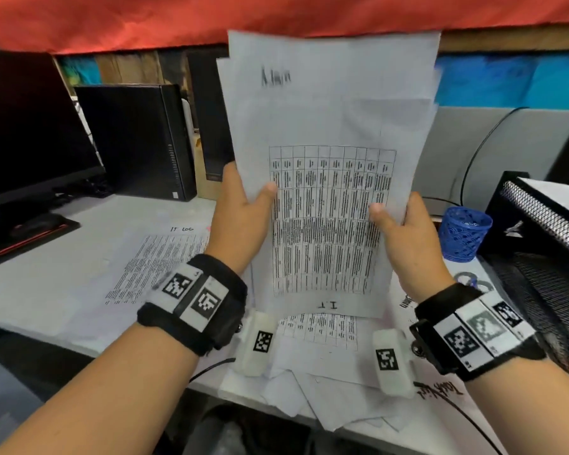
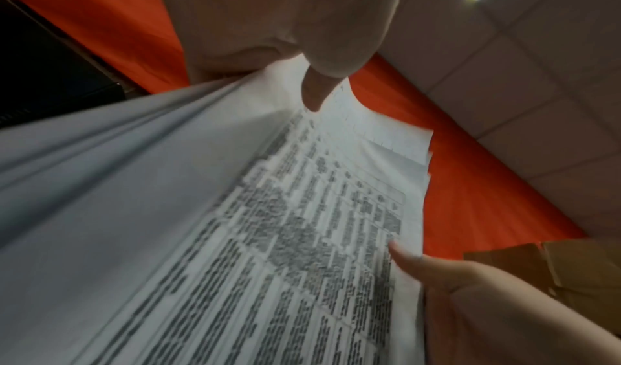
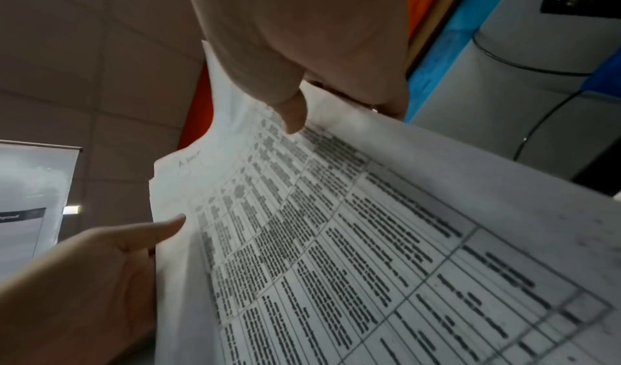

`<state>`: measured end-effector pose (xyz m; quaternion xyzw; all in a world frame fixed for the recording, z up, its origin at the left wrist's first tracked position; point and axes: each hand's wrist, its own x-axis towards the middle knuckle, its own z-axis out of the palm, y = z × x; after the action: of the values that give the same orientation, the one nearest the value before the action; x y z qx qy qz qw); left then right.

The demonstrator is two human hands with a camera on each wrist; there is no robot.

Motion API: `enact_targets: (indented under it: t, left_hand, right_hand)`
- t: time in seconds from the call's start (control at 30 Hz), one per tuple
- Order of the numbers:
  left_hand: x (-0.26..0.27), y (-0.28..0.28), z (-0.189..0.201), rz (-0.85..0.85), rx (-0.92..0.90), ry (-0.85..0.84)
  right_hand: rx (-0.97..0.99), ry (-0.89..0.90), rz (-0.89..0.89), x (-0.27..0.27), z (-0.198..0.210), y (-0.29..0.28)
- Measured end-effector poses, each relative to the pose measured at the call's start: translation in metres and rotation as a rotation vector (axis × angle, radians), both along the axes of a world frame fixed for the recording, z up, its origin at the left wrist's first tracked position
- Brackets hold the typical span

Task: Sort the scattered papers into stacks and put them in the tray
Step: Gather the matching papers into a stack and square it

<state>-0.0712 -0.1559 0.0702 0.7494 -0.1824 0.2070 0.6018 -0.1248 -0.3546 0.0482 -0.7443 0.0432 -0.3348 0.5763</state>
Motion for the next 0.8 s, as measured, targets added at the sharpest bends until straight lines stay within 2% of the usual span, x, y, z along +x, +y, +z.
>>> enact_targets:
  t: [0.07,0.17,0.27,0.4,0.47,0.53,0.6,0.67,0.8]
  left_hand:
    - [-0.002,0.002,-0.008,-0.018,-0.009,0.043]
    - [-0.001,0.005,-0.015,-0.034,-0.056,0.094]
    - [0.002,0.006,-0.02,-0.049,-0.097,0.148]
    - [0.006,0.005,-0.03,-0.089,-0.139,0.232]
    - [0.007,0.003,-0.033,-0.074,-0.115,0.235]
    - [0.009,0.002,-0.035,-0.032,-0.102,0.221]
    - [0.009,0.002,-0.033,-0.002,-0.098,0.218]
    - [0.008,0.004,-0.03,-0.015,-0.098,0.204]
    - [0.004,0.004,-0.02,-0.039,-0.079,0.16]
  right_hand:
    - [0.033,-0.018,0.012,0.0,0.009,-0.004]
    - [0.05,-0.176,0.06,0.002,0.044,-0.01]
    - [-0.206,-0.319,-0.006,0.008,0.082,-0.014]
    - [-0.449,-0.177,0.009,0.032,0.101,-0.012]
    - [-0.466,-0.086,-0.023,0.04,0.1,-0.009]
    - [-0.394,-0.116,-0.045,0.04,0.097,-0.008]
    - [-0.231,-0.211,-0.012,0.034,0.092,-0.013]
    - [-0.056,-0.213,0.053,0.026,0.077,-0.025]
    - [-0.047,0.127,0.177,0.014,0.011,-0.036]
